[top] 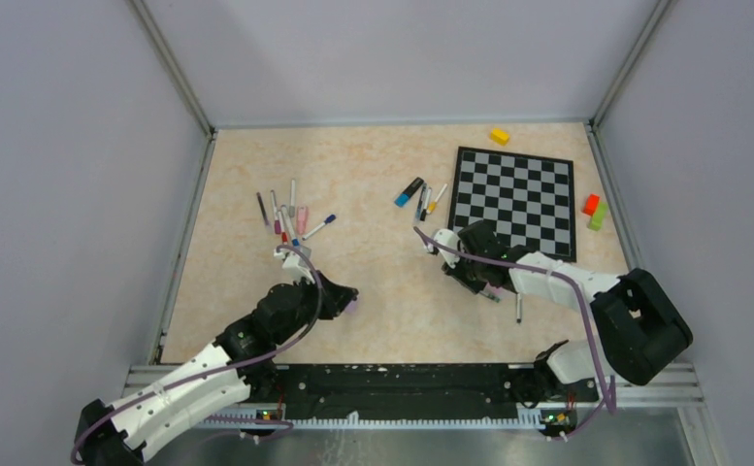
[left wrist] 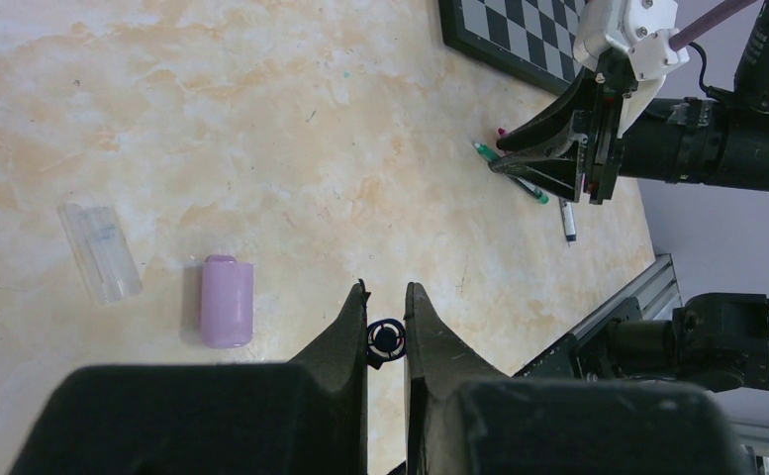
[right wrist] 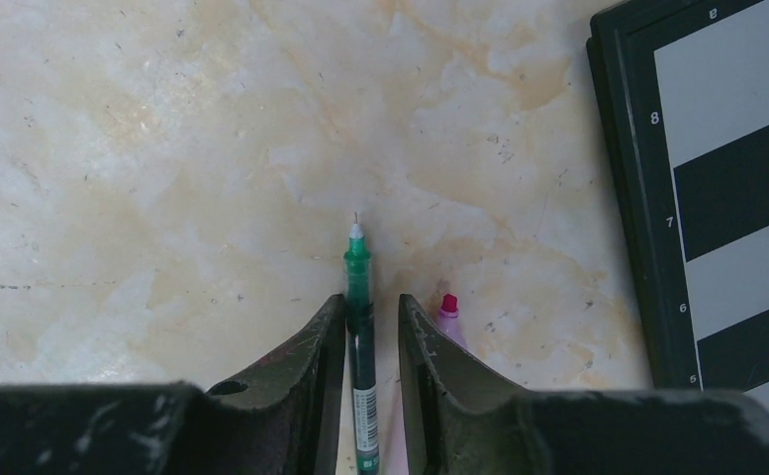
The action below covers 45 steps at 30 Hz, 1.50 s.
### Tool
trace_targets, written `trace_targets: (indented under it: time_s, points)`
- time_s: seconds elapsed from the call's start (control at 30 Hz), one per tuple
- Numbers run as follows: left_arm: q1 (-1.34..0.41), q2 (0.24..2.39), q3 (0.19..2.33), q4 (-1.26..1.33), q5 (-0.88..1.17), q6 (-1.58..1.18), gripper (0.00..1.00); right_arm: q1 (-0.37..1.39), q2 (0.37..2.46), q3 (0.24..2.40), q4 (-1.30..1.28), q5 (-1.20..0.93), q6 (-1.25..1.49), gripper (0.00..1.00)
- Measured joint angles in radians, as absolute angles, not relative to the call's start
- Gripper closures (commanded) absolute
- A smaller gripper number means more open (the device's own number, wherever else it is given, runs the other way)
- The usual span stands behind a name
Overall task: Open the pen caps
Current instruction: Move the pen to the center of the board.
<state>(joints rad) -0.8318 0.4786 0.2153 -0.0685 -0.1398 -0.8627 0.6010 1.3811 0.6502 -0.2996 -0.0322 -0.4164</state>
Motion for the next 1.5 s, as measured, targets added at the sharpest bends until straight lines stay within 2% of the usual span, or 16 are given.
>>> trace_targets:
  time_s: [0.3,0.63,0.9,1.13,1.33,1.5]
  points:
    - [-0.832,0.503,0.215,-0.045,-0.12,-0.863,0.92,0.574,1.346,0.65,-0.349,-0.089,-0.417,0.7]
    - [-0.832,0.535,0.215,0.002,-0.102,-0.863,0.92,0.413,1.196,0.658,-0.475,-0.338,-0.481,0.67]
    - [-0.832,0.538,0.199,0.029,-0.089,-0.864,0.92,0.416,1.213,0.662,-0.598,-0.573,-0.627,0.7]
    - [-0.832,0.539,0.186,0.047,-0.082,-0.866,0.92,0.435,1.252,0.662,-0.611,-0.55,-0.634,0.79]
    - [-0.832,0.54,0.184,0.056,-0.072,-0.866,0.92,0.41,1.253,0.69,-0.616,-0.484,-0.635,0.77]
    - [-0.832,0.551,0.174,0.064,-0.065,-0.865,0.92,0.316,1.233,0.696,-0.62,-0.471,-0.636,0.75]
